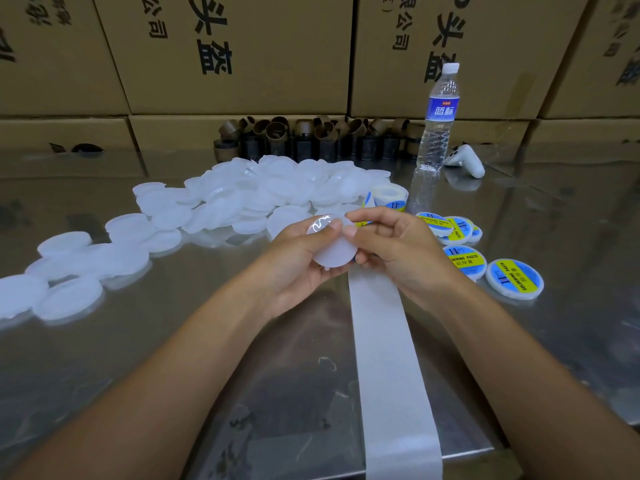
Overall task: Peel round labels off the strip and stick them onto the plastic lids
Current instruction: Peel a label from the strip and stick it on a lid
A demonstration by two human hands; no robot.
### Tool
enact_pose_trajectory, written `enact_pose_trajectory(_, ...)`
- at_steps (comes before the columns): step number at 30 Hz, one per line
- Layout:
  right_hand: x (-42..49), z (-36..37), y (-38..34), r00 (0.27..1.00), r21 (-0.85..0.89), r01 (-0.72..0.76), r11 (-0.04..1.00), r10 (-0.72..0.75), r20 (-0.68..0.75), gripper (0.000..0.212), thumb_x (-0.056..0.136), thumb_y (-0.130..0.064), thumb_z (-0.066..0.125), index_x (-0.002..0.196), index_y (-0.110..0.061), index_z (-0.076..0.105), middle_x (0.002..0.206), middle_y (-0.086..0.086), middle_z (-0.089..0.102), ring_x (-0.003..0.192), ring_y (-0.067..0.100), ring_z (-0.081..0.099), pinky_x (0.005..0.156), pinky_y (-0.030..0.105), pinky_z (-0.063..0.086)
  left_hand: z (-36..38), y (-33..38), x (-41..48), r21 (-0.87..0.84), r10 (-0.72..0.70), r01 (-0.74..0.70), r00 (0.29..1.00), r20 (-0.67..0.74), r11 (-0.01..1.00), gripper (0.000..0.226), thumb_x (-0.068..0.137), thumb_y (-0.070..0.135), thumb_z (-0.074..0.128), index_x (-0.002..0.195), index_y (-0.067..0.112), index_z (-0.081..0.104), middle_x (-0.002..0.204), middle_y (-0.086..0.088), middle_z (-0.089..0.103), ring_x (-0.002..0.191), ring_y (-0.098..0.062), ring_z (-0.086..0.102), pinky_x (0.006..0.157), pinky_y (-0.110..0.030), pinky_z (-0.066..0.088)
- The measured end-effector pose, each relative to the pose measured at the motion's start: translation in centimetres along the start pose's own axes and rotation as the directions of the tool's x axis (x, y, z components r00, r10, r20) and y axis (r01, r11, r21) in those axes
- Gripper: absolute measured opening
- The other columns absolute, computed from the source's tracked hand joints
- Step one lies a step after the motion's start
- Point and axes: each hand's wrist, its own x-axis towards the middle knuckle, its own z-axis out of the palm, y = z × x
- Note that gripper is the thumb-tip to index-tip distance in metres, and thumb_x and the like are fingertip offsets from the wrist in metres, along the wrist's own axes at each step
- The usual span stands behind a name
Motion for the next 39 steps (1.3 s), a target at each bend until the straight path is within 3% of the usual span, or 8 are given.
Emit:
enact_pose_trajectory(3,0.2,-0.1,0.1,0.994,-0.027,0.043,0.999,-0.046,-0.101,0.007,0.087,-0.01,0.065,0.087,-0.017,0.064,0.06,-0.003,0.061,0.046,0.007,0.055,0.055,0.018,0.048,0.1,0.1,0.2,-0.038,0.013,-0.016,0.996,-0.087,0.999,0.017,0.097,0.014,0.049,0.103,0.007,0.063,0.086,-0.005,0.068,0.074,-0.017,0.066,0.07,-0.027,0.057)
enact_pose_trajectory(7,0.5,-0.9,1.0,0.866,-0.543,0.112,0.832,-0.35,-0.357,0.009,0.087,-0.011,0.06,0.09,-0.02,0.06,0.068,-0.009,0.056,0.056,0.003,0.052,0.059,0.02,0.042,-0.1,0.2,0.4,-0.12,0.022,-0.046,0.981,-0.191,0.992,0.014,0.097,0.009,0.049,0.093,0.011,0.063,0.076,0.001,0.068,0.064,-0.009,0.067,0.056,-0.024,0.055)
enact_pose_trajectory(12,0.5,-1.2,2.0,0.878,-0.746,0.01,0.666,-0.362,-0.313,0.024,0.087,-0.017,0.061,0.11,-0.015,0.054,0.086,-0.002,0.06,0.081,0.02,0.056,0.071,0.028,0.035,-0.5,0.1,0.7,-0.131,0.028,-0.056,0.978,-0.207,0.99,0.014,0.099,0.009,0.045,0.098,0.008,0.059,0.085,-0.004,0.074,0.088,-0.02,0.068,0.074,-0.029,0.057)
enact_pose_trajectory(16,0.6,-1.2,1.8,0.913,-0.605,-0.056,0.794,-0.205,-0.353,0.027,0.085,-0.014,0.065,0.109,-0.017,0.054,0.066,-0.009,0.06,0.069,0.015,0.056,0.062,0.027,0.04,-0.6,0.1,0.7,-0.116,0.035,-0.061,0.976,-0.215,0.991,0.015,0.1,0.008,0.042,0.101,0.007,0.056,0.086,-0.004,0.075,0.083,-0.02,0.073,0.078,-0.03,0.057)
enact_pose_trajectory(22,0.9,-1.2,1.1,0.932,-0.221,-0.136,0.966,0.049,-0.358,0.024,0.086,-0.008,0.064,0.104,-0.019,0.054,0.072,-0.001,0.061,0.059,0.006,0.053,0.046,0.012,0.04,-0.5,-0.1,0.6,0.003,0.017,-0.017,0.947,-0.32,1.0,0.009,0.098,0.011,0.051,0.099,0.012,0.06,0.091,-0.005,0.07,0.075,-0.017,0.071,0.077,-0.033,0.058)
enact_pose_trajectory(26,0.8,-0.8,0.8,0.945,-0.076,-0.096,0.992,0.066,-0.319,0.021,0.088,-0.002,0.06,0.09,-0.021,0.052,0.073,0.0,0.062,0.063,0.011,0.056,0.054,0.016,0.044,-0.5,-0.3,0.6,0.073,-0.001,0.026,0.944,-0.331,0.997,0.006,0.096,0.013,0.056,0.097,0.009,0.061,0.097,-0.01,0.066,0.081,-0.021,0.067,0.087,-0.041,0.055)
enact_pose_trajectory(31,1.0,-0.5,0.7,0.958,0.043,-0.051,0.998,0.061,-0.279,0.022,0.09,0.003,0.055,0.085,-0.018,0.05,0.083,0.009,0.06,0.083,0.027,0.057,0.078,0.04,0.043,-0.2,-0.3,0.1,0.106,-0.128,0.143,0.983,-0.132,0.984,0.031,0.097,0.026,0.051,0.112,0.002,0.065,0.104,-0.008,0.073,0.093,-0.02,0.071,0.073,-0.03,0.059)
enact_pose_trajectory(39,1.0,-0.4,0.8,0.97,-0.026,-0.006,1.0,0.0,-0.242,0.024,0.091,0.003,0.054,0.082,-0.019,0.049,0.078,0.004,0.058,0.076,0.022,0.055,0.071,0.032,0.044,-0.3,-0.4,0.0,0.136,-0.076,0.1,0.982,-0.171,0.986,0.016,0.092,0.017,0.06,0.103,0.008,0.069,0.096,-0.008,0.074,0.079,-0.017,0.071,0.065,-0.029,0.058)
